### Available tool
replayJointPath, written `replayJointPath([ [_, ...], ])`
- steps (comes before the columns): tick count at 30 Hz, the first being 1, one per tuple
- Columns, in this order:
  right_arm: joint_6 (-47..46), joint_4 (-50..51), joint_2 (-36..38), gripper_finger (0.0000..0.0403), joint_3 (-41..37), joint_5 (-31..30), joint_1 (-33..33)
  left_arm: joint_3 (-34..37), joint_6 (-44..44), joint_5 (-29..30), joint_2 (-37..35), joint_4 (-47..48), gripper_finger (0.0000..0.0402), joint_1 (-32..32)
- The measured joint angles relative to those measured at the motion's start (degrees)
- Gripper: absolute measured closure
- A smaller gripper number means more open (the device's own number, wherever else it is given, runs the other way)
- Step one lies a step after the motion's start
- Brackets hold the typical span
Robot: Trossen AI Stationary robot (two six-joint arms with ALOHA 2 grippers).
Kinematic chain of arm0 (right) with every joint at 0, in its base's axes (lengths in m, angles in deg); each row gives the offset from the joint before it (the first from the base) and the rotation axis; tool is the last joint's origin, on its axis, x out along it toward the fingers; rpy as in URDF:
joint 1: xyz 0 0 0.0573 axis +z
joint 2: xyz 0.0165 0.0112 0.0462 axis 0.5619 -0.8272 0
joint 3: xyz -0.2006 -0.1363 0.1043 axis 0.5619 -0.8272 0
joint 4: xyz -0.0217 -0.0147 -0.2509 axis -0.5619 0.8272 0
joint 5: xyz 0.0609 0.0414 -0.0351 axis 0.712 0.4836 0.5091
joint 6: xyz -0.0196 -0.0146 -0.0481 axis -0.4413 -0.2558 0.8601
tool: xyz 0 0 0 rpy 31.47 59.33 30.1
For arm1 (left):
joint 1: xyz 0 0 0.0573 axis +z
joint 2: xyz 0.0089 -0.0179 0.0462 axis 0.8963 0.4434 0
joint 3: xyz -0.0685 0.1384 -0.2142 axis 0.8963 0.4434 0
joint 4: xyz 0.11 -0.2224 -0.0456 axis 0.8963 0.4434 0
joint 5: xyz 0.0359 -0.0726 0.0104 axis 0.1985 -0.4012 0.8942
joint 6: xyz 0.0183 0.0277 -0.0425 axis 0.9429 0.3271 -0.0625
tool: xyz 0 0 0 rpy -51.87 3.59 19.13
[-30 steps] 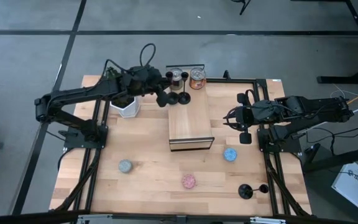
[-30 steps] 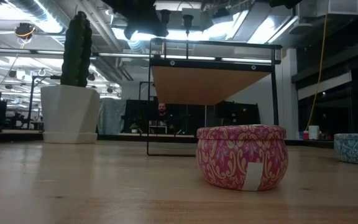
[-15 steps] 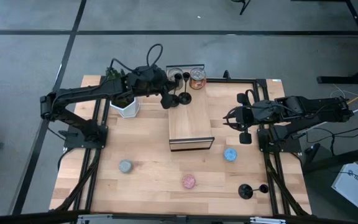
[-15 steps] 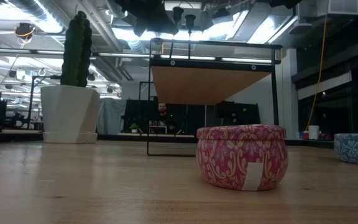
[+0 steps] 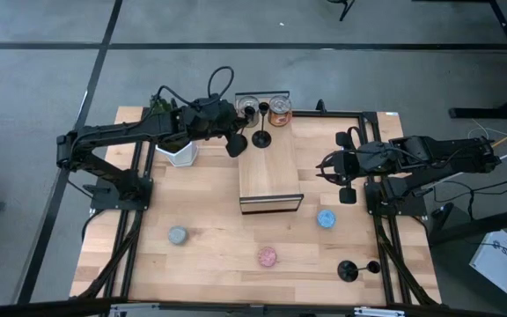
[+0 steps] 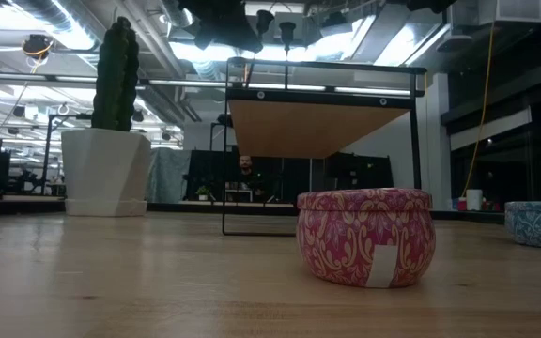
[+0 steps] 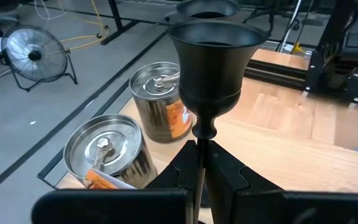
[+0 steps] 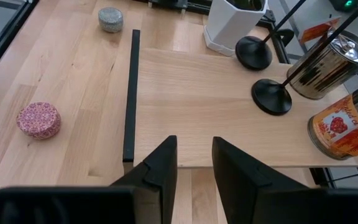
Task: Pick & Place candle stick holders
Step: Put the left candle holder on the shelf
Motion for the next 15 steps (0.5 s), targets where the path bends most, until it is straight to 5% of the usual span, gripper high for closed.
replayJointPath([
  [15,0.02,-0.02,0.0,0.03,0.0,0.0,-0.02,-0.25,0.85,-1.22,5.3,-7.51,0.0393,-0.31],
])
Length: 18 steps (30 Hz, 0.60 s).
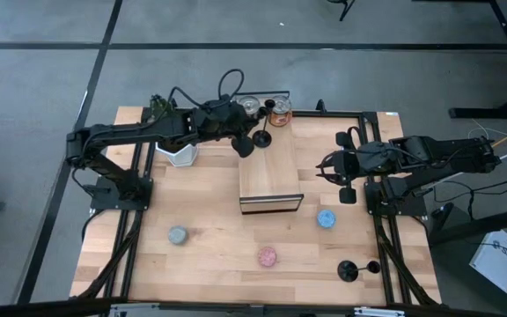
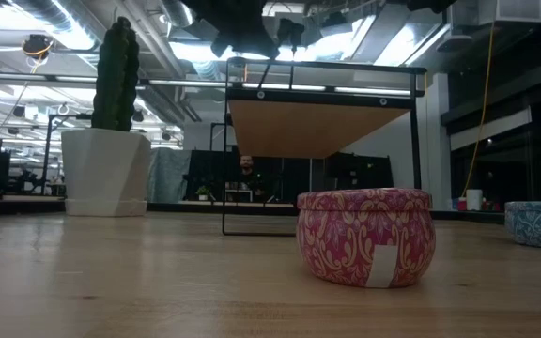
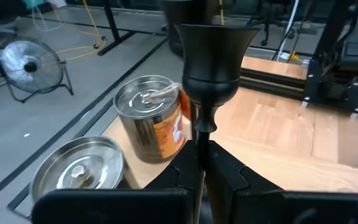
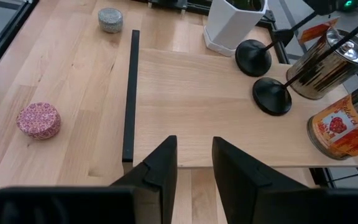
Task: Pick & Place candle stick holders
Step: Put the left candle holder on the shelf
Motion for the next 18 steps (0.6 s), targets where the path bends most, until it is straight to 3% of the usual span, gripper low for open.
replayJointPath([
  [18,-0.01,0.02,-0.02,0.03,0.0,0.0,0.01,0.18,-0.39,0.31,-0.94,1.08,0.0393,-1.94],
])
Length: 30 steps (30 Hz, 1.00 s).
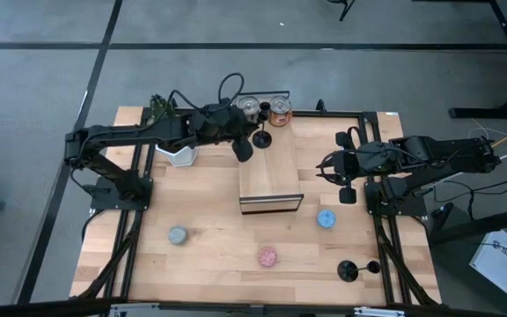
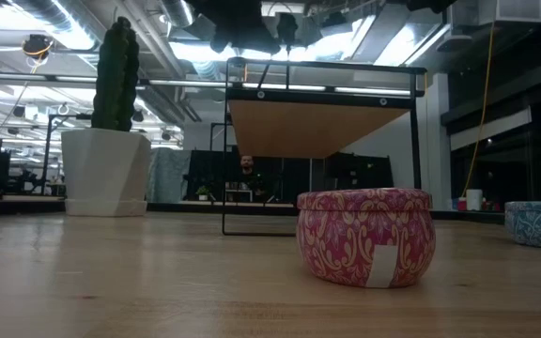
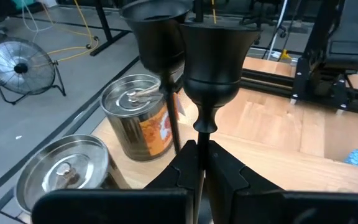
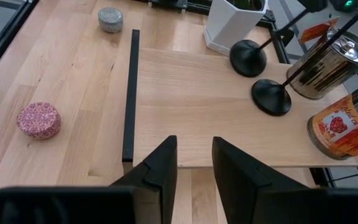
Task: Pick & Place candle stick holders
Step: Put the left candle holder on the shelf
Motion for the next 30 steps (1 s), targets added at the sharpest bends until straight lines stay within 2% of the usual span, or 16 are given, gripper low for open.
replayJointPath([
  [13,0.0,0.0,0.01,0.03,-0.01,0.0,-0.01,0.09,1.85,1.61,-1.78,-1.98,0.0393,-6.49],
  [18,0.01,0.0,0.0,0.03,-0.02,0.0,0.01,0.09,2.56,3.97,-1.6,-3.24,0.0393,-8.88],
  [24,-0.01,0.0,0.0,0.03,-0.01,0.0,0.0,0.25,3.16,3.5,-1.51,-5.02,0.0393,-10.09],
  [30,0.0,0.0,0.0,0.03,-0.02,0.0,-0.01,4.7,2.96,1.55,-1.34,-12.64,0.0393,-10.1],
])
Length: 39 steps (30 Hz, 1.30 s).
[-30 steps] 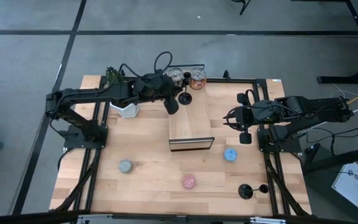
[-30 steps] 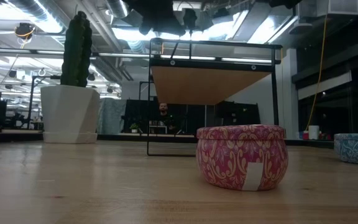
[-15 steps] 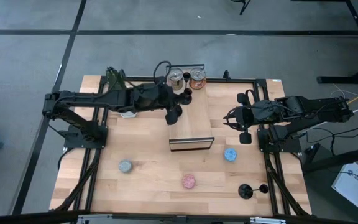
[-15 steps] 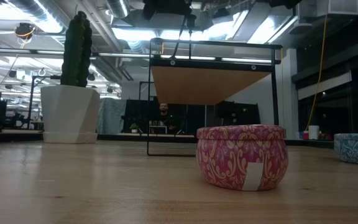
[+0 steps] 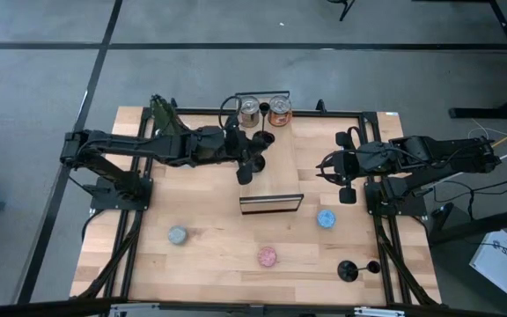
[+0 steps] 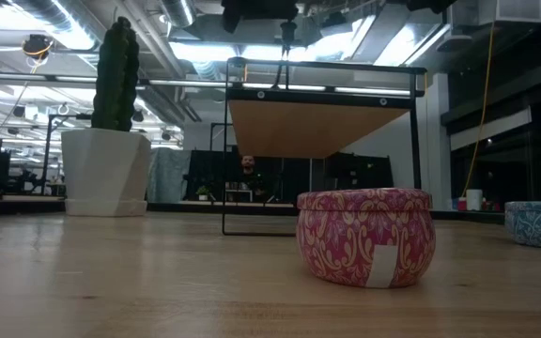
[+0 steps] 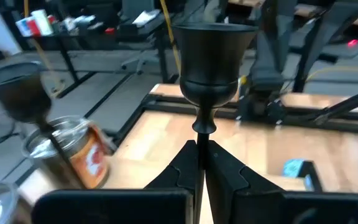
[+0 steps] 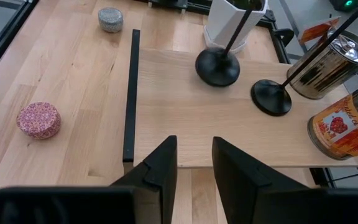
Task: Pick & Place candle stick holders
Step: Put the left candle holder on the shelf
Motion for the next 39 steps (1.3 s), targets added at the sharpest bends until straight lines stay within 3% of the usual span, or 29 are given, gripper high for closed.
replayJointPath([
  [9,0.0,0.0,0.01,0.03,0.02,0.0,0.0,4.25,0.01,-1.61,-0.04,-8.66,0.0392,0.12],
  [19,0.0,0.0,0.0,0.03,0.02,0.0,0.0,4.46,-0.36,-2.14,-0.02,-7.92,0.0389,-0.36],
  [33,-0.01,0.0,0.0,0.03,0.02,0.0,0.02,4.44,-1.9,-1.94,-0.03,-4.31,0.0349,-0.29],
  [39,-0.01,0.0,0.02,0.03,0.0,0.0,0.01,4.44,-1.5,-2.23,-0.02,-4.45,0.0313,-0.29],
])
